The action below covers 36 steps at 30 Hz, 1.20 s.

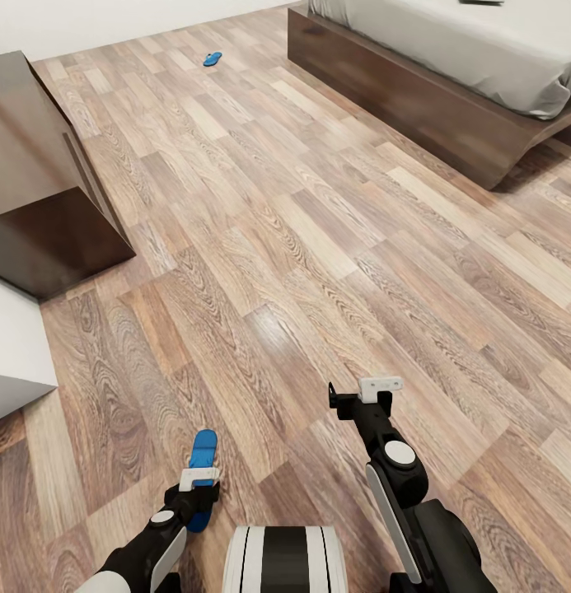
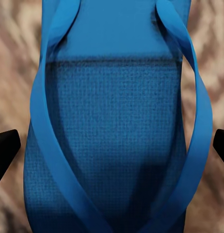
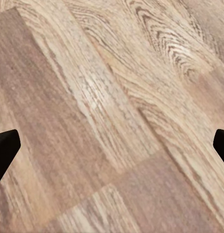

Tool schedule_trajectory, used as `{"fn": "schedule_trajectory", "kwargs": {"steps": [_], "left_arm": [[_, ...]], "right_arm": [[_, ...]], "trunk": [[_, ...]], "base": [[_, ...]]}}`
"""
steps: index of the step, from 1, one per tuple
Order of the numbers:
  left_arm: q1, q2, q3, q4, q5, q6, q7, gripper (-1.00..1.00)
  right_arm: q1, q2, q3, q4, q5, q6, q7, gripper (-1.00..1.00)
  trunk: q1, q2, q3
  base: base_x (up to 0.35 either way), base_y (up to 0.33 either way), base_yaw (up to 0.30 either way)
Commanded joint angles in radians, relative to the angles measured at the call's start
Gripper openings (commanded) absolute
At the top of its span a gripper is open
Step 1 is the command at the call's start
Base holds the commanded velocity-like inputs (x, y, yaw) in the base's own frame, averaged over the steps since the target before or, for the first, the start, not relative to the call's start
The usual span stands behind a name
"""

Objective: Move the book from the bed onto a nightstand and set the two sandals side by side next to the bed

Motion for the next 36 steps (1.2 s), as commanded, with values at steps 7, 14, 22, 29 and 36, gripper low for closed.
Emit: {"fn": "schedule_trajectory", "kwargs": {"steps": [7, 14, 22, 29, 36], "left_arm": [[0.0, 0.001, -0.009, 0.001, 0.01, -0.004, 0.007, 1.0], [0.0, 0.001, -0.009, 0.001, 0.01, -0.005, 0.007, -1.0], [0.0, 0.001, -0.009, -0.003, 0.01, -0.005, 0.007, -1.0], [0.0, 0.001, -0.009, -0.008, 0.01, -0.004, 0.007, -1.0], [0.0, 0.001, -0.009, -0.009, 0.01, 0.003, 0.007, -1.0]], "right_arm": [[-0.001, 0.0, 0.002, -0.001, 0.0, 0.006, -0.006, 1.0], [-0.001, 0.0, 0.002, -0.001, 0.0, 0.006, -0.006, 1.0], [0.001, 0.0, 0.002, -0.001, 0.0, 0.007, -0.006, 1.0], [0.002, 0.0, 0.002, 0.0, 0.0, 0.008, -0.006, 1.0], [0.006, 0.0, 0.002, 0.0, 0.0, 0.01, -0.006, 1.0]], "trunk": [[0.0, 0.0, -0.001], [0.0, 0.0, -0.001], [0.0, 0.0, -0.001], [0.0, 0.0, -0.001], [-0.003, 0.001, 0.023]], "base": [[0.0, 0.0, 0.0], [0.0, 0.0, 0.0], [0.0, 0.0, 0.0], [0.0, 0.0, 0.0], [0.0, 0.0, 0.0]]}}
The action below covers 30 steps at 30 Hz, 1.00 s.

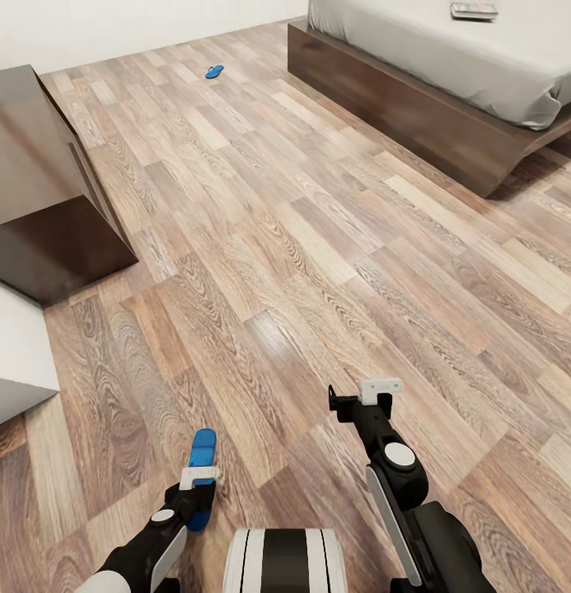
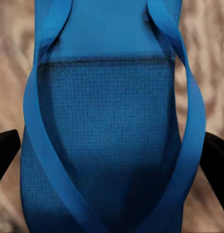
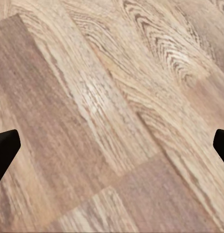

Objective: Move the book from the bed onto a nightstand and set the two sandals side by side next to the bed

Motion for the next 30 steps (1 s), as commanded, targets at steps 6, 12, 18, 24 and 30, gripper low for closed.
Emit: {"fn": "schedule_trajectory", "kwargs": {"steps": [6, 12, 18, 24, 30], "left_arm": [[0.0, 0.001, -0.008, 0.001, 0.01, -0.001, 0.007, -1.0], [0.0, 0.001, -0.008, 0.0, 0.01, 0.001, 0.007, -1.0], [0.0, 0.001, -0.008, 0.001, 0.01, 0.001, 0.007, -1.0], [0.0, 0.001, -0.008, 0.002, 0.01, 0.002, 0.007, -1.0], [0.0, 0.001, -0.008, 0.003, 0.009, 0.002, 0.007, -1.0]], "right_arm": [[0.001, -0.001, 0.002, -0.001, 0.0, 0.007, -0.006, 1.0], [0.002, -0.001, 0.002, -0.001, 0.0, 0.007, -0.006, 1.0], [0.002, -0.001, 0.002, -0.001, 0.0, 0.007, -0.006, 1.0], [0.002, -0.001, 0.002, -0.001, 0.0, 0.008, -0.006, 1.0], [0.002, -0.002, 0.002, -0.001, 0.0, 0.008, -0.006, 1.0]], "trunk": [[-0.003, 0.001, 0.023], [-0.005, 0.003, 0.046], [-0.008, 0.004, 0.069], [-0.011, 0.005, 0.092], [-0.014, 0.007, 0.116]], "base": [[0.0, 0.0, 0.0], [0.0, 0.0, 0.0], [0.0, 0.0, 0.0], [0.0, 0.0, 0.0], [0.0, 0.0, 0.0]]}}
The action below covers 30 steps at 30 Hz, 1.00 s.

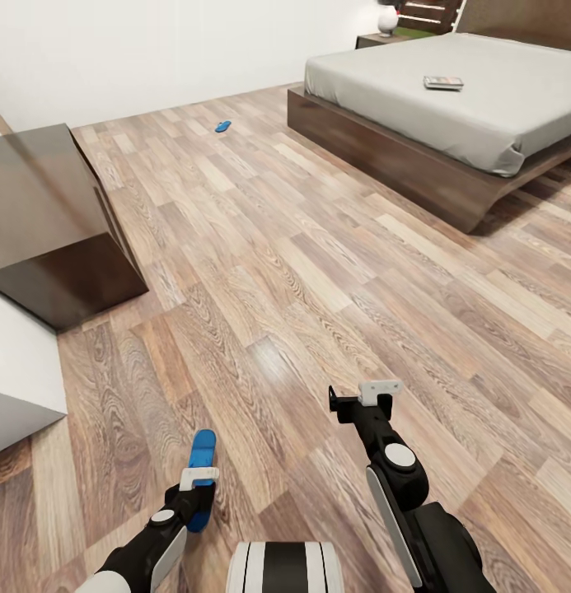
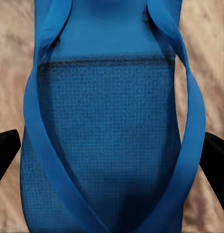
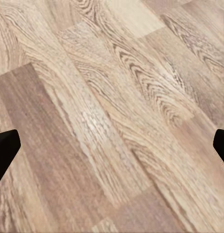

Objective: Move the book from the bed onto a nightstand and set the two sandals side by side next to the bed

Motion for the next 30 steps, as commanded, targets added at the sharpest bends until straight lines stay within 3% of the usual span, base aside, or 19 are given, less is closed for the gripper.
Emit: {"fn": "schedule_trajectory", "kwargs": {"steps": [1, 30], "left_arm": [[0.0, 0.001, -0.008, 0.001, 0.01, -0.002, 0.007, -1.0], [0.0, 0.001, -0.008, 0.003, 0.01, -0.002, 0.007, -1.0]], "right_arm": [[-0.001, 0.0, 0.002, -0.001, 0.0, 0.006, -0.006, 1.0], [0.002, 0.0, 0.001, -0.001, 0.001, -0.003, -0.006, 1.0]], "trunk": [[-0.001, 0.0, 0.003], [-0.014, 0.007, 0.116]], "base": [[0.0, 0.0, 0.0], [0.0, 0.0, 0.0]]}}
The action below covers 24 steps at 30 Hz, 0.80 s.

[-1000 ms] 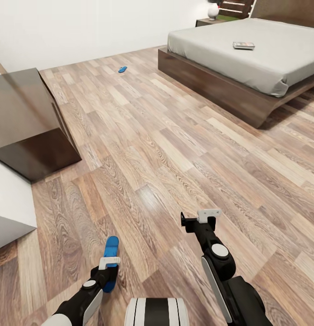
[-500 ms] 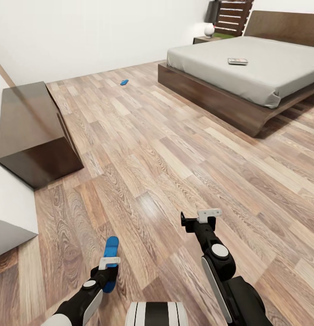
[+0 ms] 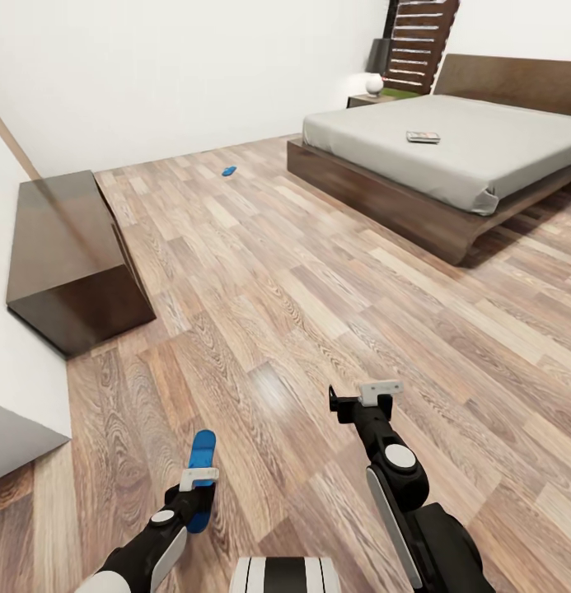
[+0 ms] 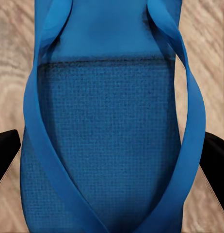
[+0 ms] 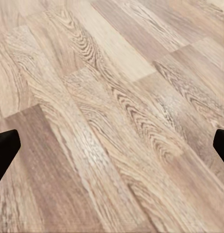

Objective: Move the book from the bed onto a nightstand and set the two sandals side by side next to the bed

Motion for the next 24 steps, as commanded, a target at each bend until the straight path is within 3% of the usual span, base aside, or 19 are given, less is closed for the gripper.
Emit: {"fn": "schedule_trajectory", "kwargs": {"steps": [1, 24], "left_arm": [[0.0, 0.001, -0.008, 0.001, 0.01, -0.002, 0.007, -1.0], [0.0, 0.001, -0.01, 0.006, 0.01, -0.002, 0.007, -1.0]], "right_arm": [[0.0, 0.0, 0.001, -0.001, 0.0, 0.004, -0.005, 1.0], [0.0, 0.0, 0.0, -0.001, 0.0, 0.009, -0.006, 1.0]], "trunk": [[-0.001, 0.0, 0.003], [-0.011, 0.005, 0.092]], "base": [[0.0, 0.0, 0.0], [0.0, 0.0, 0.0]]}}
